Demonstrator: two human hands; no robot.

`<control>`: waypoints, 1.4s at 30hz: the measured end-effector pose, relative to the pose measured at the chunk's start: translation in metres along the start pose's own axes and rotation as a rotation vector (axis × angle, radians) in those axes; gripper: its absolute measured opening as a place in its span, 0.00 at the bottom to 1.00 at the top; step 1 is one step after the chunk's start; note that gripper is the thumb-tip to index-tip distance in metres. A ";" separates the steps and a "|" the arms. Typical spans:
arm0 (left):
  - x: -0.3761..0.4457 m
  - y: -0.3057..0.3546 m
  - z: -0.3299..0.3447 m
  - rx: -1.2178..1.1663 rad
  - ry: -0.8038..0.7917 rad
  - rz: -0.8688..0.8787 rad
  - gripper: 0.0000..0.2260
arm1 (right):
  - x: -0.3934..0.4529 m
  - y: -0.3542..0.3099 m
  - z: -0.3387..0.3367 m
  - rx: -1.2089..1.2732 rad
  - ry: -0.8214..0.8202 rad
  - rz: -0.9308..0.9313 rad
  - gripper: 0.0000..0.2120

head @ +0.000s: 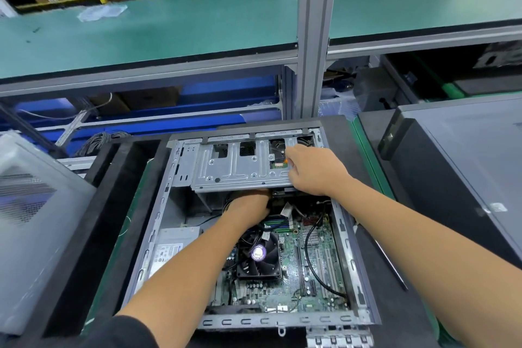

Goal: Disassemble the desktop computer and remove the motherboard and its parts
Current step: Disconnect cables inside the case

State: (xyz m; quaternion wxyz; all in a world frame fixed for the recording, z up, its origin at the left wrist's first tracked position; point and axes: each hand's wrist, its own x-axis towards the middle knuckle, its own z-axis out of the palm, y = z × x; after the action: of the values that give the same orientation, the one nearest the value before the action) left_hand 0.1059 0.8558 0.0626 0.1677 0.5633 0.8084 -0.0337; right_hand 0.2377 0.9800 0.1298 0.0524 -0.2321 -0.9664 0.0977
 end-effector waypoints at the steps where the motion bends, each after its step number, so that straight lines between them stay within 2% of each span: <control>1: 0.000 0.000 0.001 -0.001 -0.005 0.001 0.08 | 0.000 0.000 -0.001 0.000 0.004 0.002 0.02; 3: 0.002 -0.001 0.004 -0.009 -0.024 -0.013 0.06 | -0.001 0.001 -0.001 0.007 0.005 0.004 0.02; 6: 0.006 -0.004 0.007 -0.038 -0.032 -0.027 0.12 | -0.001 0.001 0.000 0.022 -0.004 0.003 0.03; 13: 0.003 -0.006 0.006 -0.121 -0.030 -0.062 0.14 | -0.003 0.000 -0.001 0.029 -0.017 0.007 0.02; 24: 0.004 -0.006 0.008 -0.026 -0.090 -0.025 0.11 | -0.002 0.001 0.001 -0.016 0.008 -0.002 0.05; 28: 0.006 -0.009 0.005 -0.079 -0.078 -0.041 0.12 | 0.000 0.002 0.003 -0.013 0.003 -0.012 0.04; 35: 0.004 -0.008 0.006 -0.032 -0.049 0.002 0.06 | 0.002 0.005 0.005 -0.010 0.013 -0.011 0.03; 39: 0.002 -0.008 0.005 -0.079 -0.043 -0.043 0.12 | 0.001 0.003 0.006 -0.001 0.005 -0.014 0.03; 42: -0.002 -0.004 0.003 -0.044 -0.007 -0.023 0.10 | 0.000 0.003 0.005 -0.001 0.016 -0.021 0.02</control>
State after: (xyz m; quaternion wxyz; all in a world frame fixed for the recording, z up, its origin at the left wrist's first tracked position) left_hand 0.1039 0.8519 0.0594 0.1825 0.5502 0.8146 -0.0195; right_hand 0.2382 0.9815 0.1245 0.0612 -0.2227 -0.9683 0.0950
